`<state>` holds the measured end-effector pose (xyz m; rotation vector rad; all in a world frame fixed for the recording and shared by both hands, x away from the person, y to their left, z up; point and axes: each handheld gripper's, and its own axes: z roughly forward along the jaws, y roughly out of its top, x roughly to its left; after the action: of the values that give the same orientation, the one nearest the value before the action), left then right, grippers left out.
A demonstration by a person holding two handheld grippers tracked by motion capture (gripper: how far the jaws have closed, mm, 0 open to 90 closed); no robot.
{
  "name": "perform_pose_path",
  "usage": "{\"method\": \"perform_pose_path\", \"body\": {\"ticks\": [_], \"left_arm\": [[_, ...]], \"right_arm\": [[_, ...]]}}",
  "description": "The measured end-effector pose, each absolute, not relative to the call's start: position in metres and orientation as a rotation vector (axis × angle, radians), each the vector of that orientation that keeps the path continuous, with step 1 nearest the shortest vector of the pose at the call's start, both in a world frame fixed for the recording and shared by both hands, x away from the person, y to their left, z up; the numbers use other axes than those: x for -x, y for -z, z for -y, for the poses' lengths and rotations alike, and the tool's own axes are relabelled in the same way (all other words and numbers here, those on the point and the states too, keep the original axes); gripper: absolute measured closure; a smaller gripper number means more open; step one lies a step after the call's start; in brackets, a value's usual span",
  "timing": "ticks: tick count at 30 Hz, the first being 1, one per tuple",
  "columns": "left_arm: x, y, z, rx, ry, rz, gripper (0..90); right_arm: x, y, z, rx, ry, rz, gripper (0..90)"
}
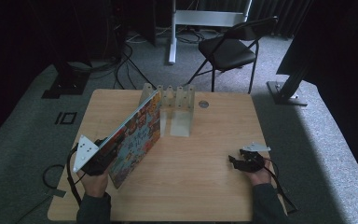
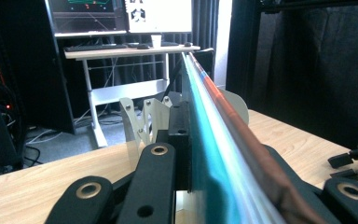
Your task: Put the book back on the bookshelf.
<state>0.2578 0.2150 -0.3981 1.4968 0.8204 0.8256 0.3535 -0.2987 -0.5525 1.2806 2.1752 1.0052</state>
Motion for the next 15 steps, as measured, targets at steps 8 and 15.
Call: {"method": "perform_pose_path", "body": {"ticks": [8, 15], "left_arm": [[-0.2598, 0.3990, -0.2140, -1.500, -0.839, -0.826, 80.7], [-0.2619, 0.3996, -0.2131, -1.488, -0.856, -0.834, 80.6]], "right_arm": [[-0.3535, 0.5525, 0.2987, -1.281, -1.005, -2.176, 36.1], [-0.3535, 0.5525, 0.2986, -1.281, -1.005, -2.176, 36.1]]}}
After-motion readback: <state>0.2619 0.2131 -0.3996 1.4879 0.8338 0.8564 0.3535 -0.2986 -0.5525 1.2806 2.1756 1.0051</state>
